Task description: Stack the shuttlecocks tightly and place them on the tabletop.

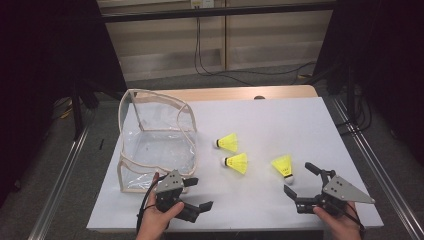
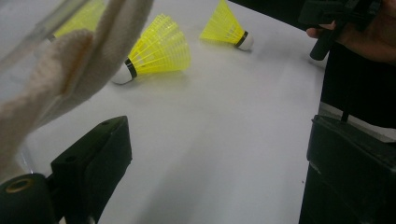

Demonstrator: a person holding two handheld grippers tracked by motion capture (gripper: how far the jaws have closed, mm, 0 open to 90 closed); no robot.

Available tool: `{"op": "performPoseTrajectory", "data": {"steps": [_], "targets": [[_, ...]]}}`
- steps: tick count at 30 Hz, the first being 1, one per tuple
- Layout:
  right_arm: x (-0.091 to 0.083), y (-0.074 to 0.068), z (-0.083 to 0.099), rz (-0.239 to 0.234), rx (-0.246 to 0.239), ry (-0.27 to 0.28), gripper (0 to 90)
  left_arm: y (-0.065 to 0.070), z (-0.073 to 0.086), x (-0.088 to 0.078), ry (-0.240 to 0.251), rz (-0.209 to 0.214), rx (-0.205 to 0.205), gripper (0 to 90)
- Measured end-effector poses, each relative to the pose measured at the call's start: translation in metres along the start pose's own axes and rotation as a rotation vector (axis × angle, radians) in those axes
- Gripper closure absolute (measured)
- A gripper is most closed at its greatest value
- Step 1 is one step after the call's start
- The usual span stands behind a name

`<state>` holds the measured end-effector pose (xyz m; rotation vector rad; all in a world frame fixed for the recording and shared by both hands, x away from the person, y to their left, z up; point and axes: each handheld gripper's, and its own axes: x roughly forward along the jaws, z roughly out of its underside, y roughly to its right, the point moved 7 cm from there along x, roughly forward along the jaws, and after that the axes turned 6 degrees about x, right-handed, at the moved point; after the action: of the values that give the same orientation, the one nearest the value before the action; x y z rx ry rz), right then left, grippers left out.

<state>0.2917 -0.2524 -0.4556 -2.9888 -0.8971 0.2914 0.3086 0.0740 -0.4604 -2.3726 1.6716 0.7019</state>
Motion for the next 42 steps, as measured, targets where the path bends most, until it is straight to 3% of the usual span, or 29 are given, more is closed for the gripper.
{"op": "performPoseTrajectory", "data": {"steps": [9, 27, 35, 42], "targets": [[0.0, -0.001, 0.0, 0.002, 0.002, -0.001, 2.4, 0.004, 0.008, -0.002, -0.025, 0.026, 0.032, 5.3], [0.0, 0.001, 0.0, 0.005, 0.004, 0.0, 2.4, 0.006, 0.008, -0.004, -0.021, 0.028, 0.014, 3.9], [0.0, 0.0, 0.0, 0.004, 0.001, 0.001, 2.4, 0.009, 0.012, -0.007, -0.032, 0.07, 0.024, 3.6], [0.0, 0.0, 0.0, 0.007, -0.003, 0.0, 2.4, 0.011, 0.015, -0.007, -0.043, 0.071, 0.033, 3.6]]}}
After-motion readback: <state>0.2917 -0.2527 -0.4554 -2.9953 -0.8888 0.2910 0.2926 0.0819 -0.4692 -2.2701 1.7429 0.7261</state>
